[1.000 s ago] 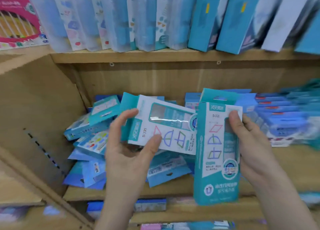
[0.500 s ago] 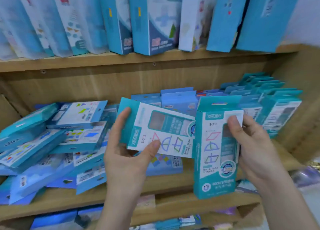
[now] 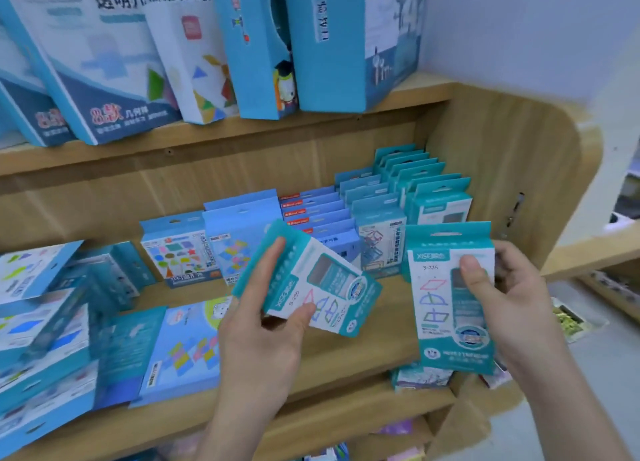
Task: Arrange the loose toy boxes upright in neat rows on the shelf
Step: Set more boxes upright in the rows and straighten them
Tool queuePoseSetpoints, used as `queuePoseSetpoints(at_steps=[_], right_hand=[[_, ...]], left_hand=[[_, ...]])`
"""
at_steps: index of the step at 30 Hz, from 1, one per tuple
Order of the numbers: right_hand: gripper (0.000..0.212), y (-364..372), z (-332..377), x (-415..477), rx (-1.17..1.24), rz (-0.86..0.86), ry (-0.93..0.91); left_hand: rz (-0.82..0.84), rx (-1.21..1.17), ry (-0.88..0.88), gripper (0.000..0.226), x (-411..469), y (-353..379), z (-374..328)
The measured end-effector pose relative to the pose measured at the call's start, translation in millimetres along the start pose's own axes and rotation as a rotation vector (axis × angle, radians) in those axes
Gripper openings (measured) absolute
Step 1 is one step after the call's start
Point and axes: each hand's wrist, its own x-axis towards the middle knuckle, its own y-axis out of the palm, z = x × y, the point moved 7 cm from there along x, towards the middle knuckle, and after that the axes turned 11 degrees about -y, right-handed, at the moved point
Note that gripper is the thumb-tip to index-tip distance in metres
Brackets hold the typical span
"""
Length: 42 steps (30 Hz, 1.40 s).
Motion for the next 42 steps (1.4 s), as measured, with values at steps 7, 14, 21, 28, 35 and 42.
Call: queuePoseSetpoints(at_steps=[7,14,21,28,35,42], right_hand=[[0.013,-40,-20,-3,-0.026,-0.094,0.048],[0.032,-70,-24,-4,-0.135,-0.170,0.031],[0.028,-72,-19,2,-0.177,-0.117,0.001],[0.023,-68,-24,9,-0.174,-0.054,-0.005],[0.028,-61,-31,10,-0.195,0.009,0.016],[0.029,-54,-32,13,-0.182,0.056,0.036]], left_hand=[[0.285,0.242,0.035,0.086,27,81,-4],[0.483,0.346,0.167,0.092,52,174,-21],[0.331,0.540,0.290,0.088,68,212,-16],[0.378,0.603,0.239,0.102,64,231,2],[0.407,0.584,0.249,0.107,64,241,4],[0.362,0.527,0.315,0.102,59,218,3]])
